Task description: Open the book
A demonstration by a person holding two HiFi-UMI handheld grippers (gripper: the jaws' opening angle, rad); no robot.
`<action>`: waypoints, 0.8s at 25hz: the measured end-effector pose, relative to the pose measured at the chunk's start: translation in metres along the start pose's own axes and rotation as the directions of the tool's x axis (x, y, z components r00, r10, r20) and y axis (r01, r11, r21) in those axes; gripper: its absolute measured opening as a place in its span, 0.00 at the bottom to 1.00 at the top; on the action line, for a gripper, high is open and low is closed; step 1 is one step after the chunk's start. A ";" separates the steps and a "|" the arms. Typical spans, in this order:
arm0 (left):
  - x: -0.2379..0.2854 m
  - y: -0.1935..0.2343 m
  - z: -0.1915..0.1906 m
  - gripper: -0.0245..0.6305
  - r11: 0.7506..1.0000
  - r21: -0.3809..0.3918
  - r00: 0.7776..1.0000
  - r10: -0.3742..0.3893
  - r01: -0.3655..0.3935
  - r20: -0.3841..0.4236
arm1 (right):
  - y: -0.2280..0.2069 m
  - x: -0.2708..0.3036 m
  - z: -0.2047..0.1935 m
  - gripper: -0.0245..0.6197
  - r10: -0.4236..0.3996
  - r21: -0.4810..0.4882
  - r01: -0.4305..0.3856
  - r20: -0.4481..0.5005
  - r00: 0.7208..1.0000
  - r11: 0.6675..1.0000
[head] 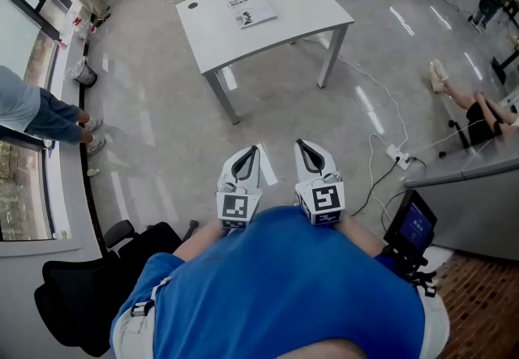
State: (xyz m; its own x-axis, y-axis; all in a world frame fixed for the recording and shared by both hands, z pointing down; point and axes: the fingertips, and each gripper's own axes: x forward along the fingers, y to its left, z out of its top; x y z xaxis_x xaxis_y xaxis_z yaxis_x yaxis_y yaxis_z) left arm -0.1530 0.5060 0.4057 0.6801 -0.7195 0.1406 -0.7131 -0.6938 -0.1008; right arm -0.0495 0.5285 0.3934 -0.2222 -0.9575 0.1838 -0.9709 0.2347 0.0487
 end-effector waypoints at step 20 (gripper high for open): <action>0.156 -0.036 0.007 0.05 0.996 0.000 0.993 0.084 -0.085 -0.085 | -0.136 0.066 -0.020 0.04 0.143 0.032 -0.141 -0.055 0.988 0.989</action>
State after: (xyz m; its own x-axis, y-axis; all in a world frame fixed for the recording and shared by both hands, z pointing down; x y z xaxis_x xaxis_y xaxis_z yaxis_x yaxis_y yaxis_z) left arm -0.0197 0.4187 0.4244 0.6006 -0.7700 0.2152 -0.7680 -0.6305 -0.1124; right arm 0.0695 0.4369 0.4189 -0.3532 -0.9036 0.2425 -0.9322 0.3619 -0.0095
